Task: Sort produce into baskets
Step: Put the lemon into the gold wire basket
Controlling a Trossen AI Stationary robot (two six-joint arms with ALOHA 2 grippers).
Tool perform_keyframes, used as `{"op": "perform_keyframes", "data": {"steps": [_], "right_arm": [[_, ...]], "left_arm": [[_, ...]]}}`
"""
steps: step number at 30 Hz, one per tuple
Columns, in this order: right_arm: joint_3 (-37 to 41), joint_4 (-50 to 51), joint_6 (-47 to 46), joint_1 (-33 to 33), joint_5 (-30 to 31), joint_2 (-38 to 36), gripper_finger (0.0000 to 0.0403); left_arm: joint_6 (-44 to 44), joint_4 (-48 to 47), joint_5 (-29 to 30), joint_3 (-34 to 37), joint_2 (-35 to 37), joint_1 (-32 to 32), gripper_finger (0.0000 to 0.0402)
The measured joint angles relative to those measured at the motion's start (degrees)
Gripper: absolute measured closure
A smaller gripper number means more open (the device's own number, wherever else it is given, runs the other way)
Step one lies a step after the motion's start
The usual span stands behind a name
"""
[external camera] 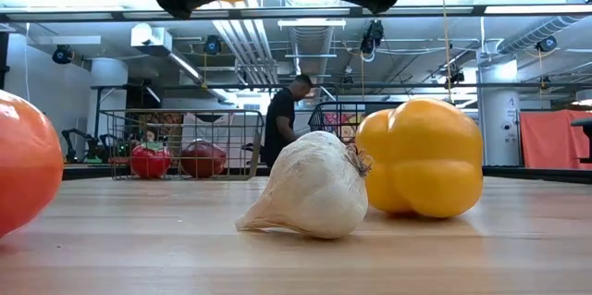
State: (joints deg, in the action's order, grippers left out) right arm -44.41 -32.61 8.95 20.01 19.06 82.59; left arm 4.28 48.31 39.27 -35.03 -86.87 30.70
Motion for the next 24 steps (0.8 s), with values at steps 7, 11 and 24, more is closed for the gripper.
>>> {"op": "perform_keyframes", "data": {"steps": [7,11,24], "right_arm": [[-0.1,5.2,6.3,0.5,0.6,0.0,0.0039],[-1.0,5.2,14.3,0.8,1.5,0.0,0.0039],[-5.1,5.8,27.2,0.9,-2.0,0.0,0.0039]], "left_arm": [[-2.0,17.4,3.6,5.9,0.8,-0.5,0.0187],[-8.5,16.4,6.2,7.1,3.7,-1.0,0.0187],[-36.4,-7.9,-13.9,5.9,9.7,-3.2,0.0187]]}}
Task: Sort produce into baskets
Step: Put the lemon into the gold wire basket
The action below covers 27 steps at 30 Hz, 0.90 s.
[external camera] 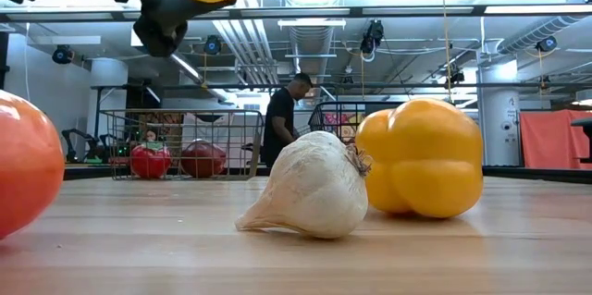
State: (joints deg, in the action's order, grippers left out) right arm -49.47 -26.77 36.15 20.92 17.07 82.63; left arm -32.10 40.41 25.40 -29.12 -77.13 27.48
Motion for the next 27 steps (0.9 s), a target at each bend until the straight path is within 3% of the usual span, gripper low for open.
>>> {"op": "perform_keyframes", "data": {"steps": [9,18,27], "right_arm": [[-3.3,0.4,4.1,0.2,-2.5,4.3,0.0039],[-8.8,3.2,8.8,0.3,-2.7,9.0,0.0039],[-13.7,7.2,11.0,0.6,-4.1,12.9,0.0039]], "left_arm": [[-1.4,-0.7,-1.1,-1.7,-1.7,-2.1,0.0187],[3.2,1.0,-10.2,-6.0,-7.2,-3.2,0.0187],[5.3,0.2,-12.8,-8.3,-9.5,-4.0,0.0187]]}}
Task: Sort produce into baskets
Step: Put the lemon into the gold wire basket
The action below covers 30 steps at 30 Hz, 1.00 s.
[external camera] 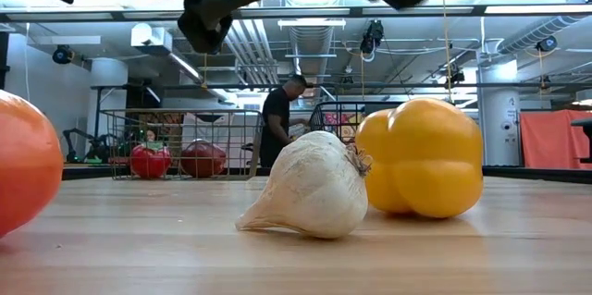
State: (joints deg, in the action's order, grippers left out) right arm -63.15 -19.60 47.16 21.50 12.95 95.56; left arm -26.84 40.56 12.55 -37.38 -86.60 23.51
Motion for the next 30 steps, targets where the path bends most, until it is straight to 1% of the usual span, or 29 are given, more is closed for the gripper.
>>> {"op": "perform_keyframes", "data": {"steps": [10,12,14,22,26,30], "right_arm": [[-1.4,1.6,0.3,0.0,-1.1,0.6,0.0044],[-1.4,1.4,0.8,-0.1,-1.1,0.6,0.0059],[-1.3,1.4,0.9,-0.1,-1.4,0.6,0.0084],[-1.3,2.3,2.2,-0.1,-1.4,0.6,0.0211],[-1.3,2.5,2.3,-0.1,-1.4,0.6,0.0215],[-1.3,2.7,2.3,-0.2,-1.4,0.6,0.0215]], "left_arm": [[-0.8,2.4,-2.7,0.9,-0.9,-0.1,0.0187],[-0.7,2.5,-2.8,0.9,-0.9,-0.1,0.0187],[-0.7,2.9,-2.8,0.9,-0.9,-0.1,0.0187],[-0.5,2.4,-2.8,1.0,-0.9,-0.1,0.0186],[-0.4,2.4,-2.6,1.0,-0.9,-0.1,0.0186],[-1.2,2.0,-0.4,0.9,-0.9,0.0,0.0178]]}}
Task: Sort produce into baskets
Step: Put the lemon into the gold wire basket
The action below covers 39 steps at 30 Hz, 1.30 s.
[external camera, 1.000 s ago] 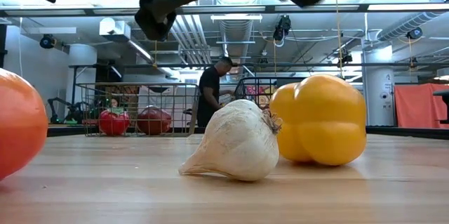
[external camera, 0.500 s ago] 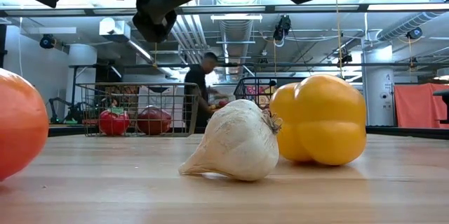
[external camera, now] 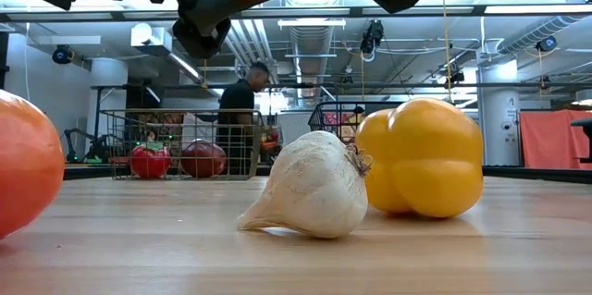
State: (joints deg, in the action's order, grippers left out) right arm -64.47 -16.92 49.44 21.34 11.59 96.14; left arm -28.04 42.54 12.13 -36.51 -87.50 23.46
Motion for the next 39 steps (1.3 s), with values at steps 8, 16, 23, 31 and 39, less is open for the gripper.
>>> {"op": "perform_keyframes", "data": {"steps": [8,16,23,31,39], "right_arm": [[0.1,1.4,-1.4,0.0,0.4,0.0,0.0215],[0.1,2.9,-3.5,0.0,5.6,-0.8,0.0215],[0.1,4.0,-4.6,-0.1,14.6,-1.6,0.0215],[0.1,9.2,-14.7,-3.2,24.6,-2.1,0.0208],[2.8,10.5,-39.0,-8.2,20.2,-2.1,0.0211]], "left_arm": [[0.1,-0.1,0.8,0.0,0.2,-0.1,0.0125],[3.7,-7.1,0.6,0.0,4.5,-0.1,0.0105],[5.5,-22.8,2.5,-0.1,13.5,0.0,0.0104],[-3.8,-46.1,13.4,-0.1,22.3,0.0,0.0104],[-17.1,-59.2,22.3,-0.1,24.8,0.0,0.0104]]}}
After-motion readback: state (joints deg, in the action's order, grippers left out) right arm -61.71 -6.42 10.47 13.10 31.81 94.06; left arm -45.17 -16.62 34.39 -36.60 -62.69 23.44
